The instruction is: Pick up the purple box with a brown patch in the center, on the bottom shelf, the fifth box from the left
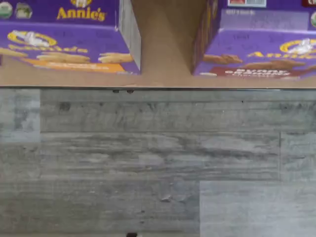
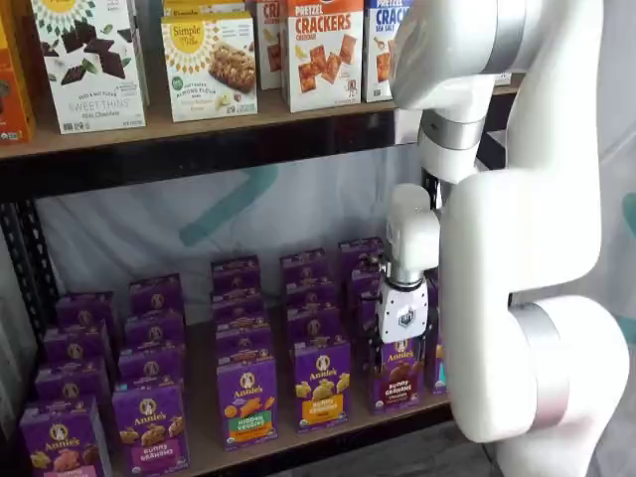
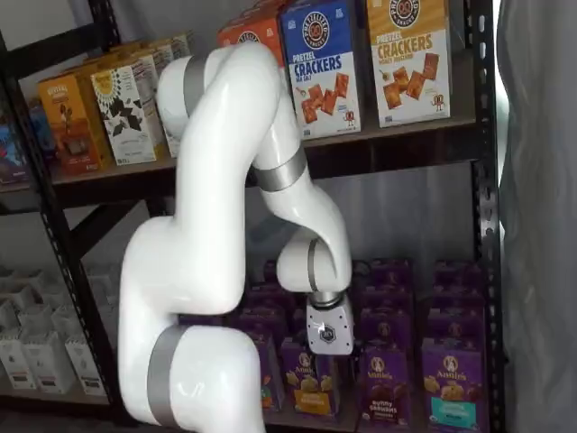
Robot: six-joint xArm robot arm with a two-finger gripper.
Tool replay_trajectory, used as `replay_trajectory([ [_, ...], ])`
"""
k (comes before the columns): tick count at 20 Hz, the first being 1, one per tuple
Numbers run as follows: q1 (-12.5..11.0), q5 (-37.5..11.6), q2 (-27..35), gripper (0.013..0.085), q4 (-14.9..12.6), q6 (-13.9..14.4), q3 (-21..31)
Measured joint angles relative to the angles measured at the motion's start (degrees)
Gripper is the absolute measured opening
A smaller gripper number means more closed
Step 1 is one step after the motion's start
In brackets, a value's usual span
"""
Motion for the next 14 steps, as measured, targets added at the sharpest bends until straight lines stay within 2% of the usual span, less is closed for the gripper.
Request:
replay_trajectory([
  [2, -0.1, 0.4, 2.0, 0.085, 0.7, -0.8, -2.3],
  [8, -1.0, 1.0, 6.7, 0.085, 0.7, -1.6, -8.2],
  [14, -2.1, 2.5, 9.6, 0.085, 3.2, -5.1, -13.7],
])
